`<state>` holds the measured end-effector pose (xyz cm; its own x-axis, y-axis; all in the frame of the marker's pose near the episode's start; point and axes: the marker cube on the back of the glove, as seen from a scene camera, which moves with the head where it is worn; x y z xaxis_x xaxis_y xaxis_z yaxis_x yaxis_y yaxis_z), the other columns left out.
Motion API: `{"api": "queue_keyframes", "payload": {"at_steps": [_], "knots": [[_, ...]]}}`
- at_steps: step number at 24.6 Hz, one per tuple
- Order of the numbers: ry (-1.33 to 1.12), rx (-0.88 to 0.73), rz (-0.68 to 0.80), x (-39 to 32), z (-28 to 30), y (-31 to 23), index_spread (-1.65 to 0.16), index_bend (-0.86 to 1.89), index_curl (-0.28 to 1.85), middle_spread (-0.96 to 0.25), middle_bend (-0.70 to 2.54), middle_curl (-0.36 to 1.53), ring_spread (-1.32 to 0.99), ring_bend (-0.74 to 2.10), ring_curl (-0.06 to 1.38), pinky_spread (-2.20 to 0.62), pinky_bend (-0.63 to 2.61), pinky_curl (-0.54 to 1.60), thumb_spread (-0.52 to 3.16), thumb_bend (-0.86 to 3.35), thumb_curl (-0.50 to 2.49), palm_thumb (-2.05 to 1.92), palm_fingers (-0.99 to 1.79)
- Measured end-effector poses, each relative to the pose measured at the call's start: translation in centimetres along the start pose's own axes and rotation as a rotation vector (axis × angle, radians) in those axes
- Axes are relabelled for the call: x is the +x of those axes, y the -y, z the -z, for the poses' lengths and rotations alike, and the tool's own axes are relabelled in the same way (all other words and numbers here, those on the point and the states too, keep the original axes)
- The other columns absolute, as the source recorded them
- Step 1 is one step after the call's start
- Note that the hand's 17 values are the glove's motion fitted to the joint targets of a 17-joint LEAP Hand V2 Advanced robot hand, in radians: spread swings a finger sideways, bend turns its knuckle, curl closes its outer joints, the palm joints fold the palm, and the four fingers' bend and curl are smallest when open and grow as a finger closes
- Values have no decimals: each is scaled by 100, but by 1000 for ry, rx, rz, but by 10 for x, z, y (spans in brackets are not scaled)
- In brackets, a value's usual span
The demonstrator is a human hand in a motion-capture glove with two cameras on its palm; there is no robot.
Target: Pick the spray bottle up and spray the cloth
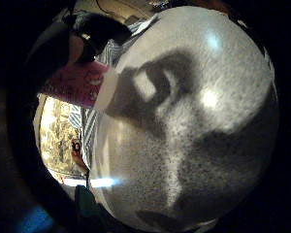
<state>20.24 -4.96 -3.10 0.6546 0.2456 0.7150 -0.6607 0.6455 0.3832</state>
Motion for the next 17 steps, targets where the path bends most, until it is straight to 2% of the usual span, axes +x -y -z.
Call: {"api": "queue_keyframes", "payload": {"at_steps": [3,7,9,17], "knots": [[5,72,23,-2,5,0,-27,19,21,5,29,38,2,51,33,17,55,34,99,12,45,108,76],[15,149,43,-6,10,2,-24,25,26,-1,31,40,-2,48,33,11,49,32,90,10,48,113,91],[15,159,46,-6,11,2,-23,30,29,-3,32,42,-6,55,36,-1,46,31,76,10,51,117,114],[57,168,33,-3,12,-3,-20,28,37,-7,33,47,-11,60,44,-20,50,36,53,4,57,119,119]]}}
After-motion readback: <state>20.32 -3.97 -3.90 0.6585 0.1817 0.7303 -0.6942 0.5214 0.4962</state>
